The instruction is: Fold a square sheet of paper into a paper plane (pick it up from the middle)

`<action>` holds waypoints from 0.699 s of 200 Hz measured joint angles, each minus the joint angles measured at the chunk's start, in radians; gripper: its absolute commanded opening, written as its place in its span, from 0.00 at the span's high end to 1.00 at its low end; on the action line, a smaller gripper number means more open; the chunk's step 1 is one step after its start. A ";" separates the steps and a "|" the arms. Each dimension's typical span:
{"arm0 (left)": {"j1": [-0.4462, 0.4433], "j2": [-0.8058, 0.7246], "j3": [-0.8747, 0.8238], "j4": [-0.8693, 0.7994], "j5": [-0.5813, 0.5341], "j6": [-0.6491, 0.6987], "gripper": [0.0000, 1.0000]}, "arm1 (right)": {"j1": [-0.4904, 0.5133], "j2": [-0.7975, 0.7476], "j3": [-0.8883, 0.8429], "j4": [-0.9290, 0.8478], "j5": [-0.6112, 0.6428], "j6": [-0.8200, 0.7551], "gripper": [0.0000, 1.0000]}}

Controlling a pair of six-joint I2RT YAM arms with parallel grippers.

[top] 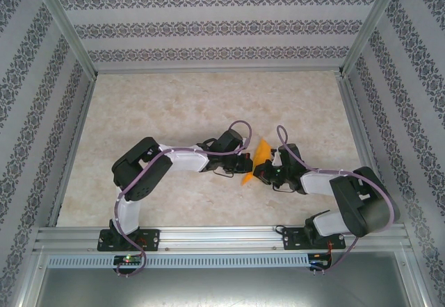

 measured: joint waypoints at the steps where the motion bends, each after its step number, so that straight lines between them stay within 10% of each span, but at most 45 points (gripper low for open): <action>1: 0.000 0.001 0.000 0.000 0.000 0.000 1.00 | 0.000 0.000 -0.001 0.002 0.000 0.001 0.97; 140: 0.005 0.042 -0.001 0.029 0.011 0.013 1.00 | -0.079 -0.141 -0.007 -0.080 -0.016 -0.002 0.85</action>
